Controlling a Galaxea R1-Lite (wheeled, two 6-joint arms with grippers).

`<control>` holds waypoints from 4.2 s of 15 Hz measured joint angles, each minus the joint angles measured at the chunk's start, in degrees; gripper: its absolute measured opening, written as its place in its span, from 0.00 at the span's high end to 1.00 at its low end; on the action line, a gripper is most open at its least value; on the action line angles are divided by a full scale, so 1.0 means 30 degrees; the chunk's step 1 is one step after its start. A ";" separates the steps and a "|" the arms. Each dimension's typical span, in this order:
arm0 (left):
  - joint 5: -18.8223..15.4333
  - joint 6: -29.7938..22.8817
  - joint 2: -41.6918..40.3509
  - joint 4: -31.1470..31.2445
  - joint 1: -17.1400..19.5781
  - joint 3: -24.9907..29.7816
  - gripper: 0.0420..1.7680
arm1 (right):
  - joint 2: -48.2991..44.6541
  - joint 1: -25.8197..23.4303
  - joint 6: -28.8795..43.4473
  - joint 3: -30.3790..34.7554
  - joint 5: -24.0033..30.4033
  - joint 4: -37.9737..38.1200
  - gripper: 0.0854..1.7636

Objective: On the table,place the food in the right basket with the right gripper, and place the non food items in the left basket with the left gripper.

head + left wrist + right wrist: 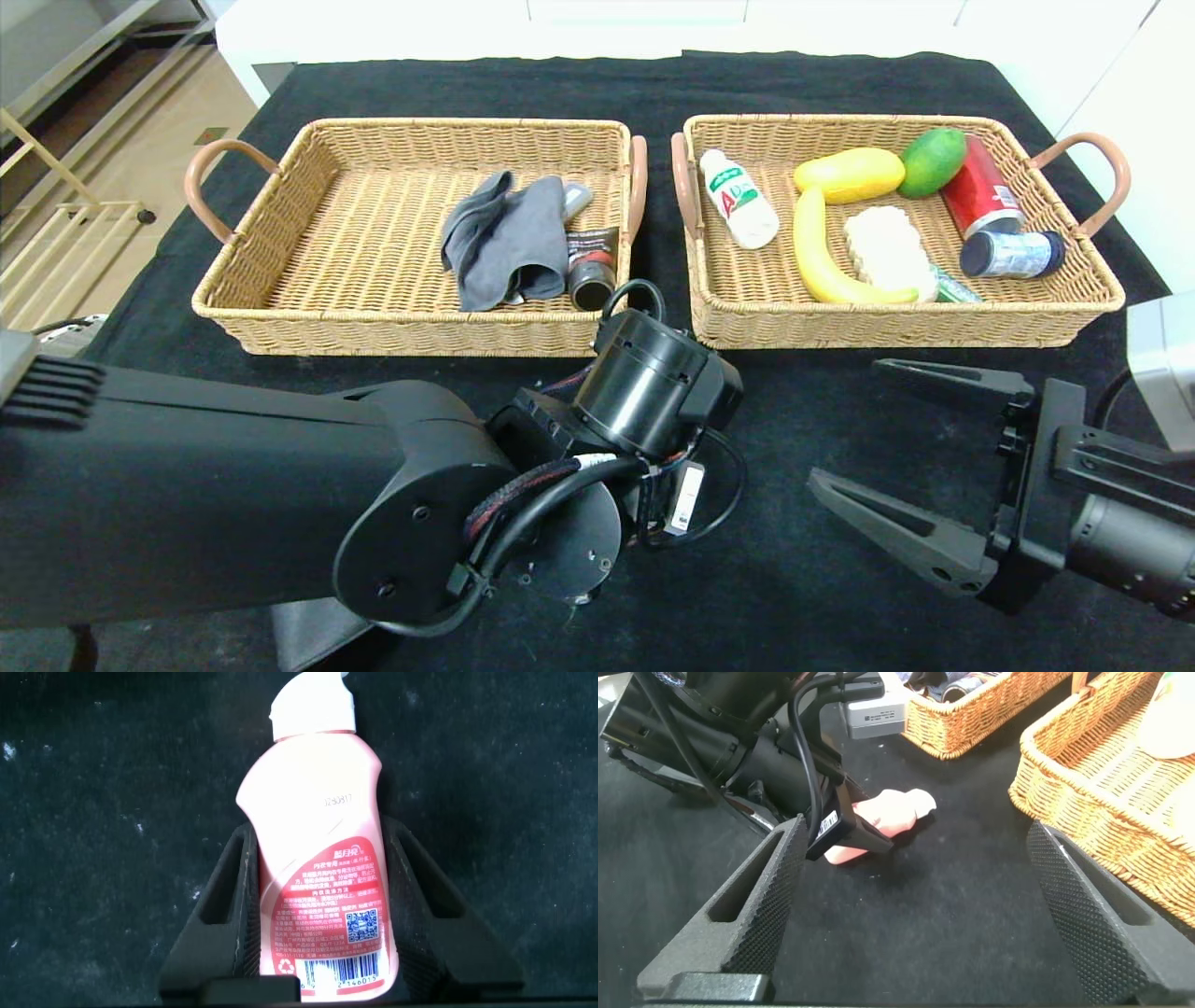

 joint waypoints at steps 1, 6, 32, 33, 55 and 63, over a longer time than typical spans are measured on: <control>0.0000 0.0000 0.0000 0.0000 0.0000 0.0008 0.54 | 0.0016 0.0000 0.0000 0.0000 -0.0016 0.0000 0.03; 0.0284 -0.0053 -0.0276 0.0110 -0.0016 0.0045 0.54 | -0.0049 0.0028 0.0000 0.0008 -0.0045 -0.0033 0.03; -0.1524 0.0386 -0.6863 -0.3564 0.5778 0.2905 0.54 | 0.0033 0.0118 -0.0045 0.0146 0.0012 0.0020 0.03; -0.1524 0.0423 -0.6774 -0.3909 0.6107 0.2747 0.54 | 0.0037 0.0118 -0.0045 0.0146 0.0012 0.0028 0.03; -0.0561 0.2324 -0.2020 -0.9249 0.8436 -0.0662 0.51 | 0.0496 0.0232 -0.0451 0.0236 -0.0106 0.0000 0.03; -0.0394 0.2272 -0.2076 -0.9249 0.8424 -0.0512 0.21 | 0.0496 0.0293 -0.0451 0.0236 -0.0110 -0.0008 0.03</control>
